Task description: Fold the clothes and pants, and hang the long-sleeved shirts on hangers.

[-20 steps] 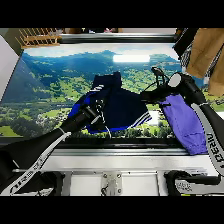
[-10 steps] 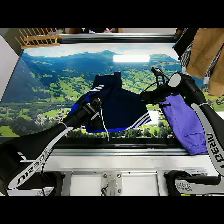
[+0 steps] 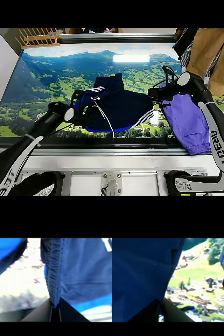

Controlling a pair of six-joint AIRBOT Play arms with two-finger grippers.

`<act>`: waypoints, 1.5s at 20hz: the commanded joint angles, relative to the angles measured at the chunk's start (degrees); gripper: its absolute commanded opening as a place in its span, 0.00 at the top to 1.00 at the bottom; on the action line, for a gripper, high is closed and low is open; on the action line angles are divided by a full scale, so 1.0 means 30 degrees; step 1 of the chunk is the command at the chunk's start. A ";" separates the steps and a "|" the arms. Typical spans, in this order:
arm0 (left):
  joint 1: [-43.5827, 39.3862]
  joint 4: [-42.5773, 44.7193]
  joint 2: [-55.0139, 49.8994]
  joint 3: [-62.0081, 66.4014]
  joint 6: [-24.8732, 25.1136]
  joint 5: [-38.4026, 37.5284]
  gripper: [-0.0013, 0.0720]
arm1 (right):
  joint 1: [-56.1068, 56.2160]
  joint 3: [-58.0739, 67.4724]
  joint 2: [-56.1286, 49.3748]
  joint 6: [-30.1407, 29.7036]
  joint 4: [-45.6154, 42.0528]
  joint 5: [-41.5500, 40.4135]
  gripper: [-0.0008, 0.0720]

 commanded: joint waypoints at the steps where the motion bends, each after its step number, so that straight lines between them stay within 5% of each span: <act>1: 0.0765 -0.3781 0.2565 -0.2812 0.0386 0.2696 0.95 | -0.0364 0.0036 -0.0109 -0.0568 0.1217 -0.0670 0.27; 2: 0.0772 -0.3759 0.2900 -0.3213 0.0379 0.2718 0.95 | -0.0597 0.0051 0.0124 -0.0583 0.1552 -0.0568 0.12; 6: 0.0780 -0.3745 0.3847 -0.4087 0.0379 0.2732 0.95 | -0.2936 -0.0969 0.2368 -0.0554 -0.0146 0.2266 0.12; 9: 0.0780 -0.3745 0.4379 -0.4597 0.0379 0.2951 0.95 | -0.5034 -0.5705 0.4918 0.1144 -0.0750 0.2856 0.12; 12: 0.0765 -0.3759 0.4364 -0.4656 0.0379 0.3031 0.95 | -0.6003 -1.1249 0.7009 0.3716 0.0758 0.0517 0.12; 16: 0.0765 -0.3745 0.4364 -0.4656 0.0379 0.3147 0.95 | -0.4597 -1.5395 0.7701 0.3927 0.5785 -0.4452 0.12; 21: 0.0772 -0.3745 0.4364 -0.4656 0.0379 0.3140 0.95 | -0.0124 -1.5766 0.7359 0.3949 0.6987 -0.9238 0.12; 26: 0.0772 -0.3738 0.4364 -0.4656 0.0379 0.3147 0.95 | 0.1093 -1.5759 0.6047 0.3898 0.7264 -1.0338 0.13; 28: 0.0772 -0.3738 0.4364 -0.4656 0.0379 0.3140 0.95 | 0.1086 -1.5752 0.6003 0.3621 0.7271 -1.0622 0.52; 30: 0.0772 -0.3738 0.4364 -0.4648 0.0379 0.3140 0.95 | 0.1071 -1.5620 0.6054 0.2885 0.7257 -1.1045 0.77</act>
